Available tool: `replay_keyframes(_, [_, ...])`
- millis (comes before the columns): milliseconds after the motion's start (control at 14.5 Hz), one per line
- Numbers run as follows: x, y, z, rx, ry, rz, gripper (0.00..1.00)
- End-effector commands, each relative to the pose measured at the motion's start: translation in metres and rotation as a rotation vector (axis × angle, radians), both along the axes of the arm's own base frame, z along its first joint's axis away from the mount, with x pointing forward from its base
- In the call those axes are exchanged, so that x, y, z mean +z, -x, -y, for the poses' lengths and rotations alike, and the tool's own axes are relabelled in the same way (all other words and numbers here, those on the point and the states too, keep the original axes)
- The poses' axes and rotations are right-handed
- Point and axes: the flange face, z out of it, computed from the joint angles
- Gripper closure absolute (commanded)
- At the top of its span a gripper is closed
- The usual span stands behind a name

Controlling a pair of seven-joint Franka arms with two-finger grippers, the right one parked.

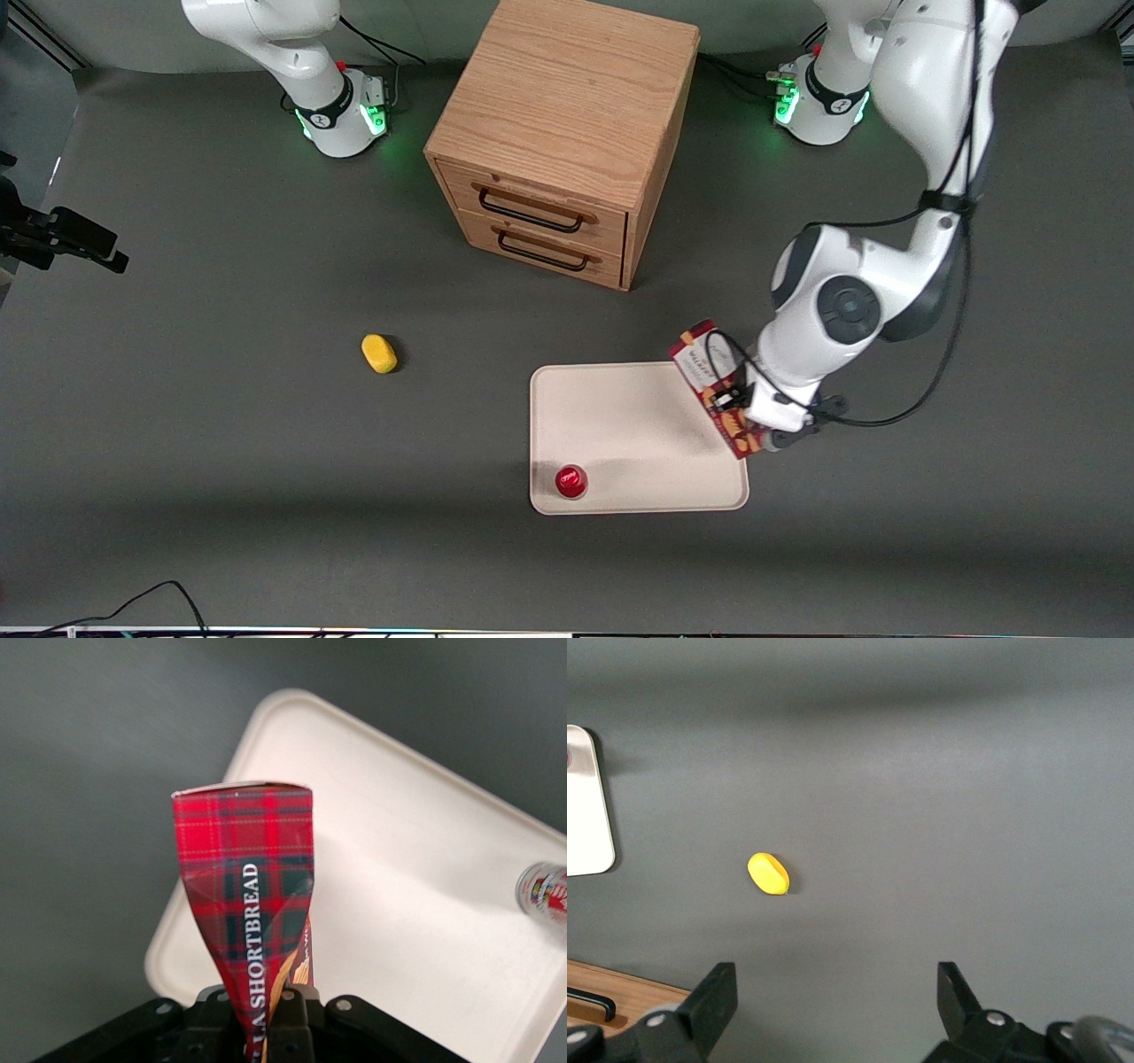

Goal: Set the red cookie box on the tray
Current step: 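Carry the held box over the white tray beside the red ball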

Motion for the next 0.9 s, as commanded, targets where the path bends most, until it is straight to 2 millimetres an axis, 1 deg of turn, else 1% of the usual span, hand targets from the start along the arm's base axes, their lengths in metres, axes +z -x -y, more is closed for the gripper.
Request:
replay_keyframes(0, [-0.015, -0.005, 0.025, -0.012, -0.052, 0.036, 1.00])
replay_keyframes(207, [-0.037, -0.010, 0.022, -0.049, -0.113, 0.054, 1.00])
replay_keyframes(345, [-0.040, -0.013, 0.020, -0.052, -0.105, 0.075, 1.00])
replay_keyframes(483, [-0.048, -0.014, 0.021, -0.055, -0.099, 0.081, 1.00])
replay_keyframes(759, [-0.069, -0.016, 0.022, -0.072, -0.092, 0.112, 1.00])
replay_keyframes(828, [-0.070, -0.017, 0.022, -0.076, -0.091, 0.117, 1.00])
